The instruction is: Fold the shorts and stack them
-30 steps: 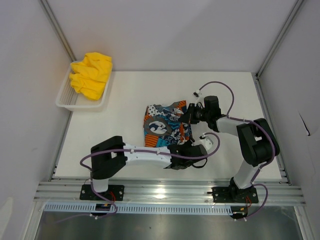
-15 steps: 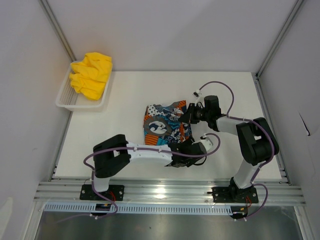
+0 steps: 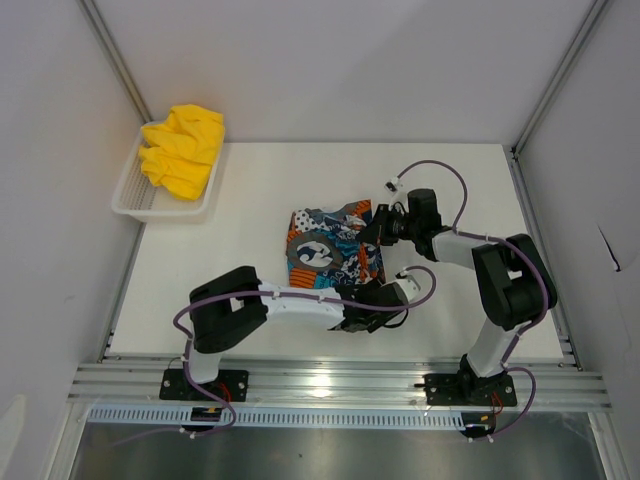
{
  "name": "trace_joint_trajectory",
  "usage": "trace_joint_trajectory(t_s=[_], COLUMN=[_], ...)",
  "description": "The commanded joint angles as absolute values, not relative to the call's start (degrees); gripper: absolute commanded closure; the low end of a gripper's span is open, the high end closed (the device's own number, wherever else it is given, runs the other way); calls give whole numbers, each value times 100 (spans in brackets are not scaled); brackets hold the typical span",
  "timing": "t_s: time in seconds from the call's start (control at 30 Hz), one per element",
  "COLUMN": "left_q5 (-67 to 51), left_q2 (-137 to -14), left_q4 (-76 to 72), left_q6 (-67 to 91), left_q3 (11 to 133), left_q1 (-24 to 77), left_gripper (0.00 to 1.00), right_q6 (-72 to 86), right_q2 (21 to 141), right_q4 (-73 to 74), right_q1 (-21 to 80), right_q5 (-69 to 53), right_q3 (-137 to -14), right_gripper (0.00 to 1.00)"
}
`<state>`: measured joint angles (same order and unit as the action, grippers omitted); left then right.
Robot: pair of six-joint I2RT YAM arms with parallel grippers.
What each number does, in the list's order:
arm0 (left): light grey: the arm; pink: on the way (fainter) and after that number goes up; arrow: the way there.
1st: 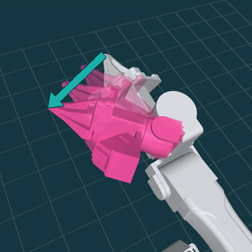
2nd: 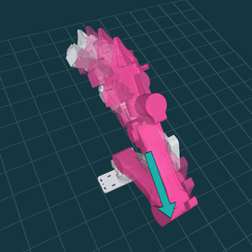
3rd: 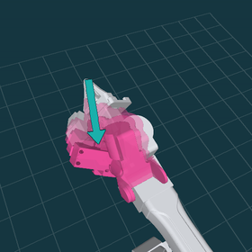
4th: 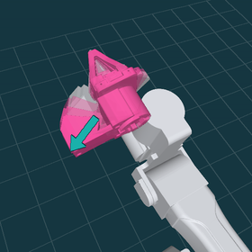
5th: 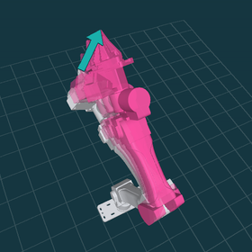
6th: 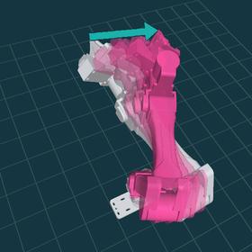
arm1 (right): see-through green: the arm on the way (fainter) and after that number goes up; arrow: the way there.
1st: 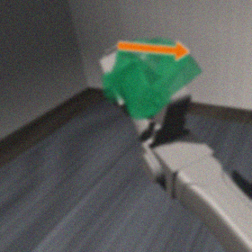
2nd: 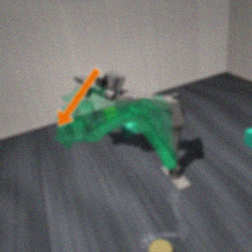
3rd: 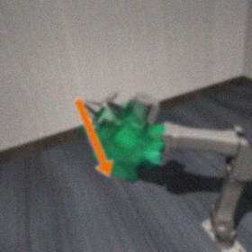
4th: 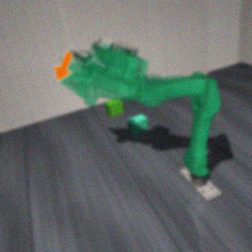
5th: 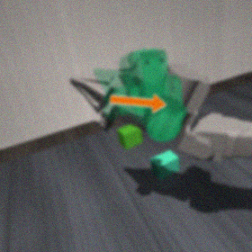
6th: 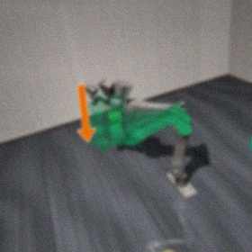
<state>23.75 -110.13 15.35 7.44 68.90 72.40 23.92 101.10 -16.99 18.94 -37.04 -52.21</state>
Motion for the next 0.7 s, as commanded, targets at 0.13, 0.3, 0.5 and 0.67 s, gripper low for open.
trace_joint_trajectory(t_s=[0.13, 0.3, 0.5, 0.67], left_q5=[1925, 1986, 2136, 2197], left_q2=[-11083, -11215, -11171, -11127], left_q4=[1468, 1503, 1678, 1767], left_q6=[703, 738, 738, 738], left_q3=[6891, 6899, 6864, 6838], left_q1=[7058, 7049, 7049, 7066], left_gripper=[51, 75, 92, 95], right_q6=[2312, 2163, 1777, 1354], right_q2=[10257, 10309, 10538, 10968], right_q4=[-1811, -1547, -731, 313], right_q1=[1872, 1872, 1749, 1705], right_q5=[-3823, -3823, -4174, -4648], right_q3=[-5484, -5651, -6300, -6942], right_gripper=[99, 99, 99, 100])
